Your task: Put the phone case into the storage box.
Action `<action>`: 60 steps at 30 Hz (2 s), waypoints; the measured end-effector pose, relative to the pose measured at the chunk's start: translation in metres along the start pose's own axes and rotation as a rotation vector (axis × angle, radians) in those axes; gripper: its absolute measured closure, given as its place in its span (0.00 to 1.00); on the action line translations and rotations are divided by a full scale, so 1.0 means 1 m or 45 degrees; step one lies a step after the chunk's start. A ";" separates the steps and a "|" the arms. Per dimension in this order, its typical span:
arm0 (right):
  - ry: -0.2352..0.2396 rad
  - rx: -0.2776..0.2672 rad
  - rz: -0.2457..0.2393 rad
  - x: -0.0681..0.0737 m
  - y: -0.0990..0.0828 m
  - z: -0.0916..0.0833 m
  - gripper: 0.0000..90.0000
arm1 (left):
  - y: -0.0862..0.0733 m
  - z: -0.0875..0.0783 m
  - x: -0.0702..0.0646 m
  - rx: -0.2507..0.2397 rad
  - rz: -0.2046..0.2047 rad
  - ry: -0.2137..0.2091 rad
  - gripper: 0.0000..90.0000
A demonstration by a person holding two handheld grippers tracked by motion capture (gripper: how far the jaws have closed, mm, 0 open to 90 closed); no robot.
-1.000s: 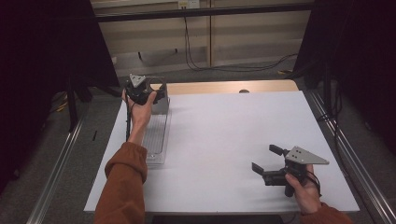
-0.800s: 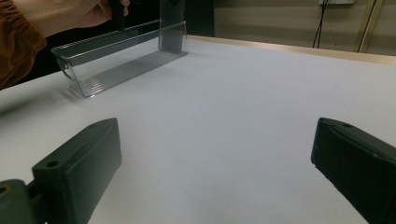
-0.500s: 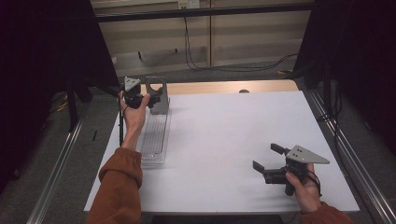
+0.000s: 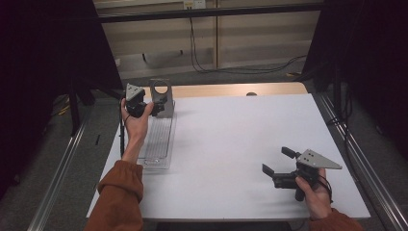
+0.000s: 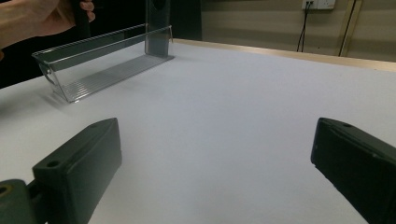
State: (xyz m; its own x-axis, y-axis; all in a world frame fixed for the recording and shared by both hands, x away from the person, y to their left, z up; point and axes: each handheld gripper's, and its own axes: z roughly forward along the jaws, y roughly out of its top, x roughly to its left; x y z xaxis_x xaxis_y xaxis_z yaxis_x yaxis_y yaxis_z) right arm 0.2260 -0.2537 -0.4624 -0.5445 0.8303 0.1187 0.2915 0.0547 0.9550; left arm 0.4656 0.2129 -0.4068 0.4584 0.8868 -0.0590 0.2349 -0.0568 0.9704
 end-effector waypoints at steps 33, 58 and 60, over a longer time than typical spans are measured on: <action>-0.170 -0.023 0.012 -0.003 0.001 -0.008 0.00 | -0.024 -0.083 -0.053 -0.091 0.041 -0.196 0.05; -0.299 -0.031 0.032 -0.014 -0.004 -0.029 0.01 | -0.071 -0.164 -0.062 -0.094 0.046 -0.157 0.05; -0.310 -0.032 0.030 -0.014 -0.004 -0.031 0.01 | -0.073 -0.167 -0.060 -0.098 0.036 -0.146 0.05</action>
State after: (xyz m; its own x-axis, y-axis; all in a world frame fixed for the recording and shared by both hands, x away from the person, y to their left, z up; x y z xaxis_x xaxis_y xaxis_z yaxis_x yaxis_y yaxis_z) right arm 0.2082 -0.2832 -0.4596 -0.3316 0.9405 0.0747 0.2804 0.0227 0.9596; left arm 0.2777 0.2411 -0.4348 0.5598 0.8269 -0.0536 0.1564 -0.0419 0.9868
